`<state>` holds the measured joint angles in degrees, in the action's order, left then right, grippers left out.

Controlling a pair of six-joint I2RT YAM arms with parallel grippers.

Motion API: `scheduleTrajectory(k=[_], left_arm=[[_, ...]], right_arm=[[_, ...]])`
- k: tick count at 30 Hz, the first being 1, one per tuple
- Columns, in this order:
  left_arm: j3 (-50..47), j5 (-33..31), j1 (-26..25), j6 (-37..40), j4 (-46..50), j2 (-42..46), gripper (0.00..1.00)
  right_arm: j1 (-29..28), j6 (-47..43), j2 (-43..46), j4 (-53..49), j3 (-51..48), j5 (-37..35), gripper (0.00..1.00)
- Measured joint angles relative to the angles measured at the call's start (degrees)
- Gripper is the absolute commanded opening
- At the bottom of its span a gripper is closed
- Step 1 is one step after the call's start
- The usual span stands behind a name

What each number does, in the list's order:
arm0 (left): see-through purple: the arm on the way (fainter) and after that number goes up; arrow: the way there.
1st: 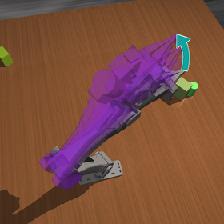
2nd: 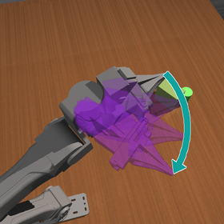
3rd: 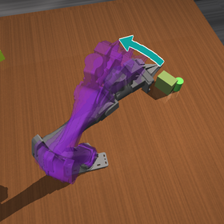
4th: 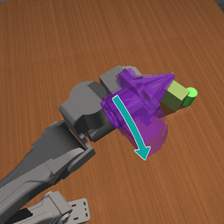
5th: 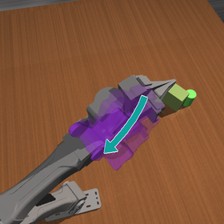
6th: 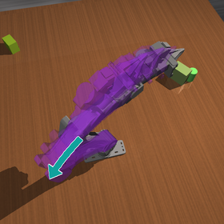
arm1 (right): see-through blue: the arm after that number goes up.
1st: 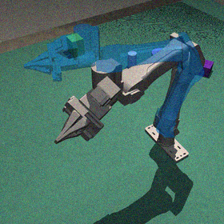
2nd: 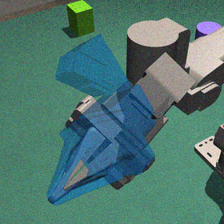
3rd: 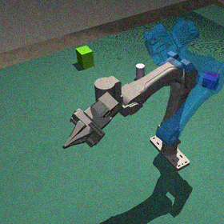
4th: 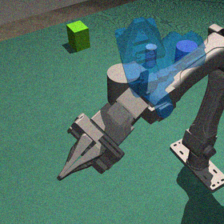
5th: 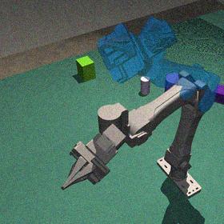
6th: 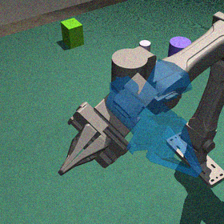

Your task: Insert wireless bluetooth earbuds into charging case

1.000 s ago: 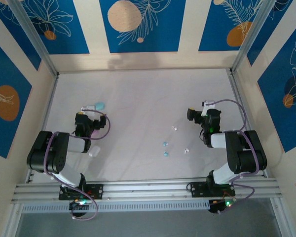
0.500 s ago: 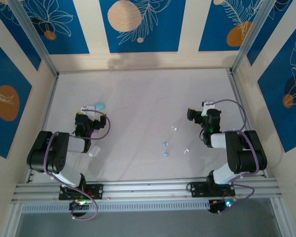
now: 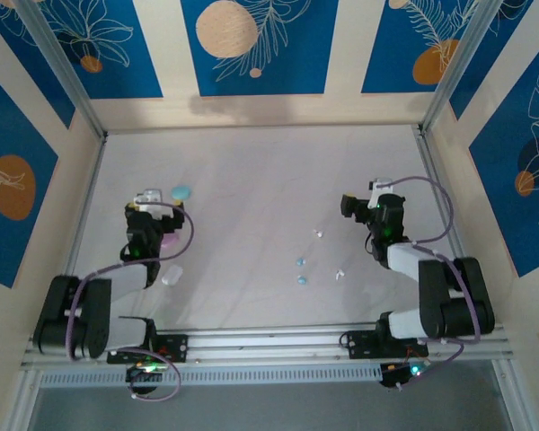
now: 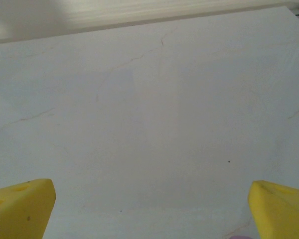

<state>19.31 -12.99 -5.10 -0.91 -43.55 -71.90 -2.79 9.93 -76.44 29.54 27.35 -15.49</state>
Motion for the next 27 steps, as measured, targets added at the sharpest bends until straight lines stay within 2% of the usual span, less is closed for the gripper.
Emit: scheduleTrajectory(k=[4,9,15,18,27], left_arm=[[8.0,-2.43,0.02,-3.39,12.61,5.07,1.0],[19.61,0.15,0.17,-7.8,29.18,4.52,1.0],[31.28,5.9,0.24,-12.52,45.68,-4.24,0.97],[36.0,8.57,0.24,-13.7,53.4,-9.33,0.95],[48.61,13.62,0.22,-14.97,69.02,-22.77,0.9]], right_arm=[[1.31,5.2,4.5,-13.6,8.28,2.08,0.99],[3.04,9.05,4.79,-25.83,15.21,14.12,0.99],[2.8,11.15,3.17,-34.49,18.03,27.04,0.96],[2.25,11.13,2.67,-37.2,19.41,31.01,0.95],[-0.74,10.93,-0.37,-42.58,24.06,35.45,0.94]])
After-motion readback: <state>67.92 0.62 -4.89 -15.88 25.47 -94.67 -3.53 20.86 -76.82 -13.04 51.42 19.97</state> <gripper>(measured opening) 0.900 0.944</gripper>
